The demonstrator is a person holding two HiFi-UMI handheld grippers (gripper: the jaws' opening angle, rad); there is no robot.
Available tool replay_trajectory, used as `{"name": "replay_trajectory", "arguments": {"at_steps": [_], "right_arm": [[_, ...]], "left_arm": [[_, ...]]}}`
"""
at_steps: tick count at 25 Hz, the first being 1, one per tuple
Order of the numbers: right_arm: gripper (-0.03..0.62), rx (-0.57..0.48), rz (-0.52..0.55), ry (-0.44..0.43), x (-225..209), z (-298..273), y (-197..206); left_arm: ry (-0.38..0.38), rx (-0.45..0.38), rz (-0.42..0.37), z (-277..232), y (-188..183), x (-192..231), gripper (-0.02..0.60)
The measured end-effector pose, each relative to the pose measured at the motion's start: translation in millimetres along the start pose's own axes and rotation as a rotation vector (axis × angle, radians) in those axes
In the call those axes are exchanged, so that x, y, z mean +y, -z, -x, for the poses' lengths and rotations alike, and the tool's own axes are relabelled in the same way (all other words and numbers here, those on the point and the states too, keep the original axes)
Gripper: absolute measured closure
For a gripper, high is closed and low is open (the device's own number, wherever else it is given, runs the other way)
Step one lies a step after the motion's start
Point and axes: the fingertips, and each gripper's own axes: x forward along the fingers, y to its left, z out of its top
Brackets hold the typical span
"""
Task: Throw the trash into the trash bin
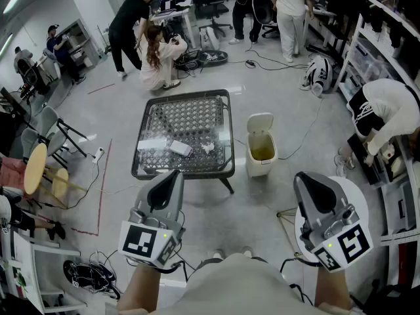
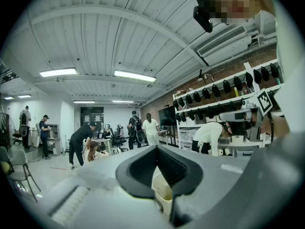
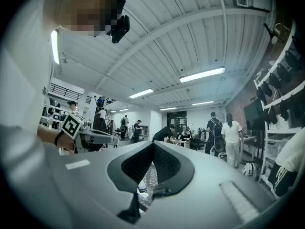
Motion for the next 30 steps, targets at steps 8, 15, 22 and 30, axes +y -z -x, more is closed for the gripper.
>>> {"name": "replay_trajectory", "arguments": {"at_steps": [8, 15, 22, 30], "right_arm": [[0.591, 0.007, 0.011, 0.01, -20, 18, 3], [0.591, 0.004, -0.006, 0.009, -30, 33, 8], [0.591, 0.018, -0.041, 0.006, -46, 50, 15], [0.591, 0.039, -0.039, 0.006, -47, 43, 27]], "left_arm": [[0.007, -0.004, 0.001, -10, -9, -26, 0.58], [0.012, -0.042, 0.017, -9, -16, -45, 0.58], [-0.057, -0.151, -0.03, -10, -51, -57, 0.225], [-0.093, -0.13, 0.002, -14, -37, -36, 0.225]]}}
